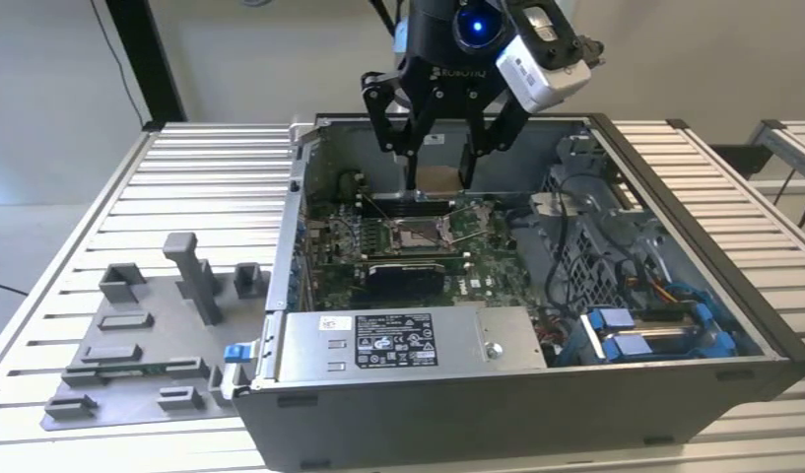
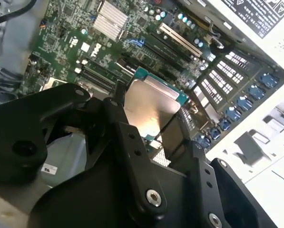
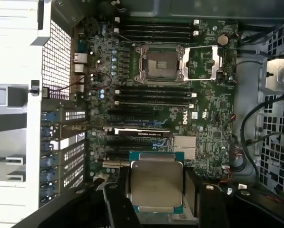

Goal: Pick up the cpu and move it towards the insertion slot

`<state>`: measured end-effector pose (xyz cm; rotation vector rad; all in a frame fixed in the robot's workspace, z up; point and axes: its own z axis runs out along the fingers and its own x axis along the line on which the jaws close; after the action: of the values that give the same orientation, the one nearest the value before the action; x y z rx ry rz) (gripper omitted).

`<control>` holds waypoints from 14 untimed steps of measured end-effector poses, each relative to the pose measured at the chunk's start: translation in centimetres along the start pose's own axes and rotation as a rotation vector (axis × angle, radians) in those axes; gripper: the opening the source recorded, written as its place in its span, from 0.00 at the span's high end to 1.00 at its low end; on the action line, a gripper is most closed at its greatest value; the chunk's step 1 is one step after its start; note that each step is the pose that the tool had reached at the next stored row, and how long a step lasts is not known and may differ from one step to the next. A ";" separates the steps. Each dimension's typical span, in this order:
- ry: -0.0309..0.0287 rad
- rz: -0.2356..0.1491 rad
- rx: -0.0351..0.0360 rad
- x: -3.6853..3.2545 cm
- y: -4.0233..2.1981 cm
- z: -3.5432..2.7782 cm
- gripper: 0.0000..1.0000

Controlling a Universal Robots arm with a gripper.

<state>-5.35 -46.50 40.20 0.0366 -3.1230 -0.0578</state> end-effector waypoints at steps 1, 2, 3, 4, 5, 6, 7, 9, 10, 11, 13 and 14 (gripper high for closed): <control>0.0000 0.000 0.0001 0.00 0.01 0.00 1.00; -0.0001 0.000 0.0000 -0.01 0.07 0.01 1.00; -0.0001 0.000 0.0000 -0.01 0.21 0.02 1.00; 0.0000 0.000 0.0001 -0.02 0.48 0.04 1.00; 0.0000 0.000 0.0001 -0.03 0.88 0.07 1.00; -0.0001 0.000 0.0001 -0.04 1.28 0.11 1.00; -0.0001 0.000 -0.0001 -0.06 1.75 0.15 1.00; 0.0000 0.000 0.0000 -0.10 2.58 0.22 1.00; -0.0001 0.000 0.0001 -0.14 2.98 0.26 1.00; 0.0000 0.000 0.0000 -0.17 3.37 0.30 1.00; 0.0000 0.000 0.0001 -0.25 4.16 0.38 1.00; 0.0000 0.000 0.0001 -0.29 4.55 0.43 1.00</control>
<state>-5.18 -41.93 39.94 0.0367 -3.1230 -0.0577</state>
